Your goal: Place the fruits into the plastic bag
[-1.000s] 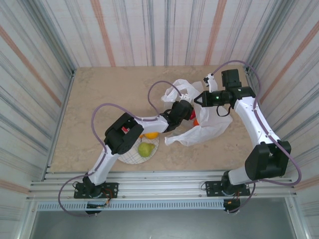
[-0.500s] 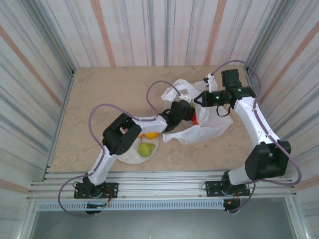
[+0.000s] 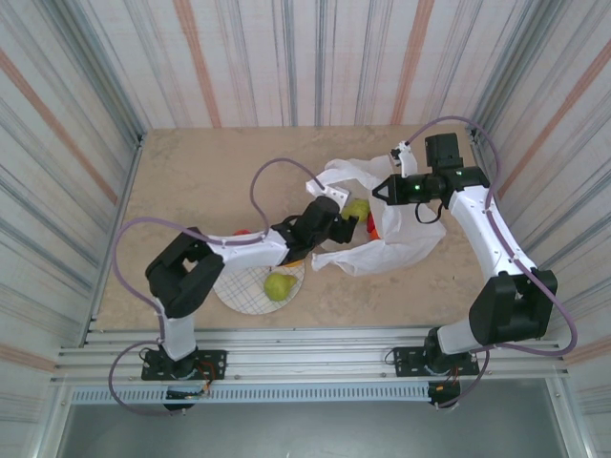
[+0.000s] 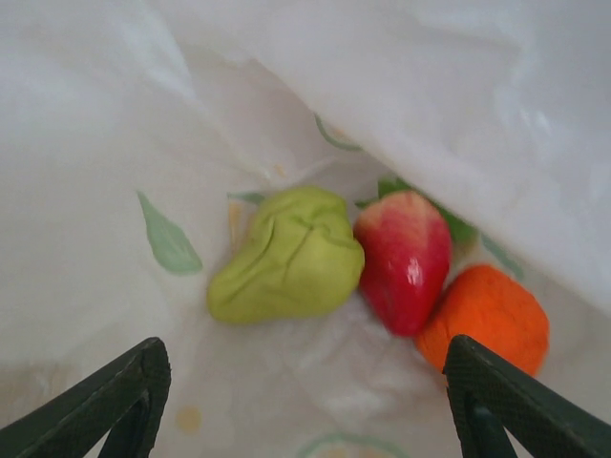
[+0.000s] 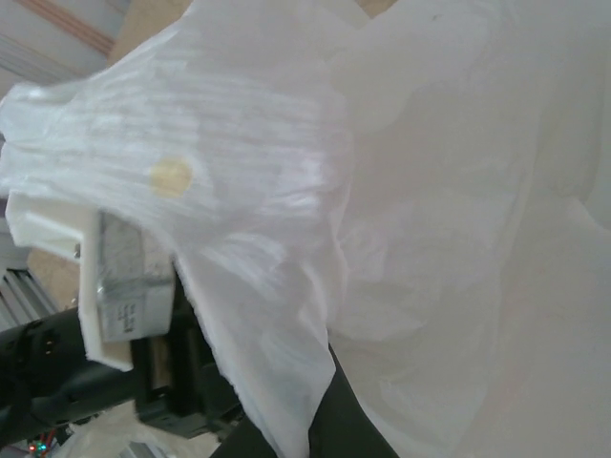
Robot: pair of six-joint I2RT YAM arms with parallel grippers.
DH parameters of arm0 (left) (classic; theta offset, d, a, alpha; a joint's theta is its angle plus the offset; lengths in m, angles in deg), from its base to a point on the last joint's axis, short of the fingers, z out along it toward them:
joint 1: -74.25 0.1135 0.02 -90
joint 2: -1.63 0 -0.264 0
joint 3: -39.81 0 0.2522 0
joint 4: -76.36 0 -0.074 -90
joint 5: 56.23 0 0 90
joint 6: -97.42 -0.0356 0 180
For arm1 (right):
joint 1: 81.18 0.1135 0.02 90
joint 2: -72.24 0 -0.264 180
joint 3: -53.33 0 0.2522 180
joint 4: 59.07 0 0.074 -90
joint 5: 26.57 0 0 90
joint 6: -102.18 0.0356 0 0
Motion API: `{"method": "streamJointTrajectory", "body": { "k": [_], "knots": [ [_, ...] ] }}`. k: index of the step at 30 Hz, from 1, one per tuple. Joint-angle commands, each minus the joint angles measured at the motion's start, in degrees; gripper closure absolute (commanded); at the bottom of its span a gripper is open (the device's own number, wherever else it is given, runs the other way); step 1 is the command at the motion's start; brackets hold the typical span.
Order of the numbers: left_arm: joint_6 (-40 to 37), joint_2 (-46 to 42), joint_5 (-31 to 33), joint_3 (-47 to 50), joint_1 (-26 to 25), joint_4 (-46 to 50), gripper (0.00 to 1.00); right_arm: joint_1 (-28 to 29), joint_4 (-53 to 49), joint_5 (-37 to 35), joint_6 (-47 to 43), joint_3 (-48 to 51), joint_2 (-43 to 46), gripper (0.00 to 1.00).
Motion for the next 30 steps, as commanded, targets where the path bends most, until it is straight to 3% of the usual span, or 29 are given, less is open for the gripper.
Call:
{"method": "streamJointTrajectory", "body": {
  "k": [1, 9, 17, 26, 30],
  "knots": [
    [0.36, -5.53, -4.77, 5.11, -0.49, 1.06, 0.22, -0.52, 1.02, 1.64, 1.69, 0.61, -0.16, 1.0],
    [-1.7, -12.82, -6.04, 13.63, 0.09, 0.17, 0.22, -1.09, 2.93, 3.17, 2.87, 1.09, -0.8, 1.0],
    [2.72, -12.22, 1.57, 12.83, 2.51, 4.97, 0.28, -1.18, 3.13, 3.52, 3.09, 0.59, -1.35, 1.0],
    [5.53, -4.18, -7.51, 8.48, 7.83, 1.11, 0.31, -1.24, 3.13, 3.61, 3.16, 0.56, -1.3, 1.0],
    [6.7, 0.1, -8.08, 5.2, 8.95, -0.63, 0.37, -1.29, 3.22, 3.55, 3.23, 0.56, -1.1, 1.0]
  ]
}}
